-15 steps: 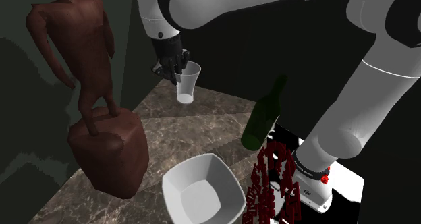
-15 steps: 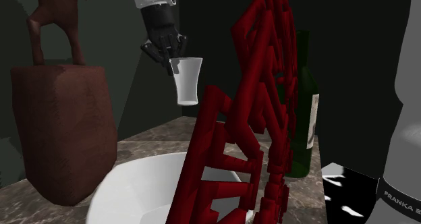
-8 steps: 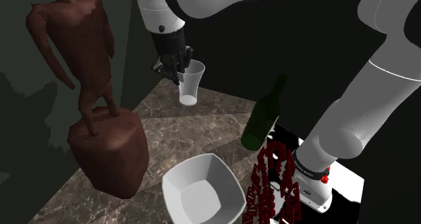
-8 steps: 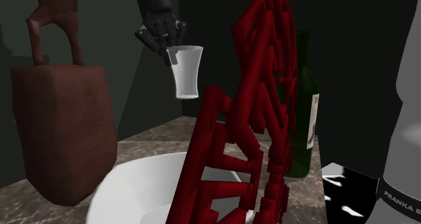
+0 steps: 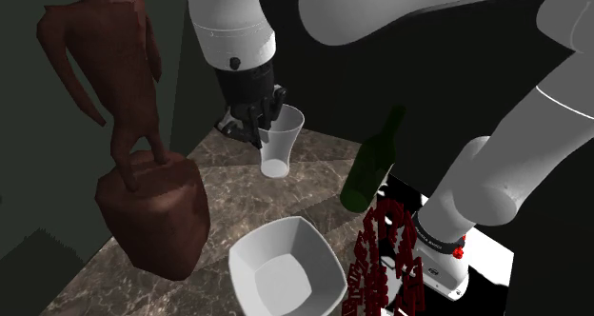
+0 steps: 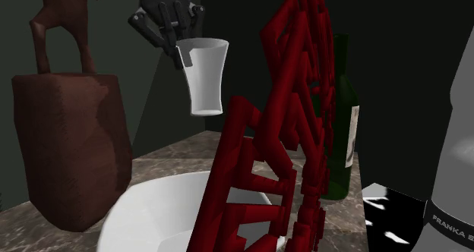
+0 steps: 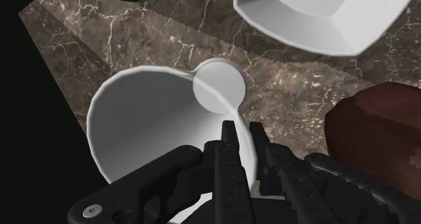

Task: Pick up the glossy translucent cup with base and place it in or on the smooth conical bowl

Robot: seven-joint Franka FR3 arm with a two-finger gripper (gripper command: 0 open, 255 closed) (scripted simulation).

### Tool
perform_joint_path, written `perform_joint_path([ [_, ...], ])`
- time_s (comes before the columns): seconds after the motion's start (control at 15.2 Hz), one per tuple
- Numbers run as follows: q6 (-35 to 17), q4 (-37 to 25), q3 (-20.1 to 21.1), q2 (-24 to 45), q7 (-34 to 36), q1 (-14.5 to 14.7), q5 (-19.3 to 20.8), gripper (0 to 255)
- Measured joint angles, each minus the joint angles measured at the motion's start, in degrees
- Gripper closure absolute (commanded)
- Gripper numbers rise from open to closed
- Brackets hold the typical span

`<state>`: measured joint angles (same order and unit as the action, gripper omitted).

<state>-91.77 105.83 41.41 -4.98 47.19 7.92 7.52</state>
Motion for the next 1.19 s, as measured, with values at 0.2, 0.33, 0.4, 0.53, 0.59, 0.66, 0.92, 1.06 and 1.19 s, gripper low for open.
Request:
perform_joint_path([
  [0.2, 1.7, -0.4, 1.8, -1.2, 2.9, 1.6, -1.5, 255],
  [0.33, 2.6, -0.1, 3.0, -2.5, 4.9, 2.8, -2.9, 255],
  [0.4, 2.8, 0.1, 3.6, -2.9, 5.9, 3.3, -3.5, 255],
  [0.53, 4.0, -0.9, 5.5, -2.5, 9.0, 4.6, -4.1, 255],
  [0.59, 4.7, -2.0, 6.5, -1.9, 10.5, 5.1, -4.0, 255],
  [0.66, 4.8, -1.9, 7.1, -1.9, 11.6, 5.6, -4.3, 255],
  [0.92, 6.7, -4.1, 10.1, -0.9, 16.5, 7.5, -4.8, 255],
  [1.06, 5.5, -3.1, 10.6, -0.4, 17.4, 7.8, -4.7, 255],
  [1.19, 4.1, -1.5, 10.6, -0.6, 17.6, 7.9, -4.9, 255],
])
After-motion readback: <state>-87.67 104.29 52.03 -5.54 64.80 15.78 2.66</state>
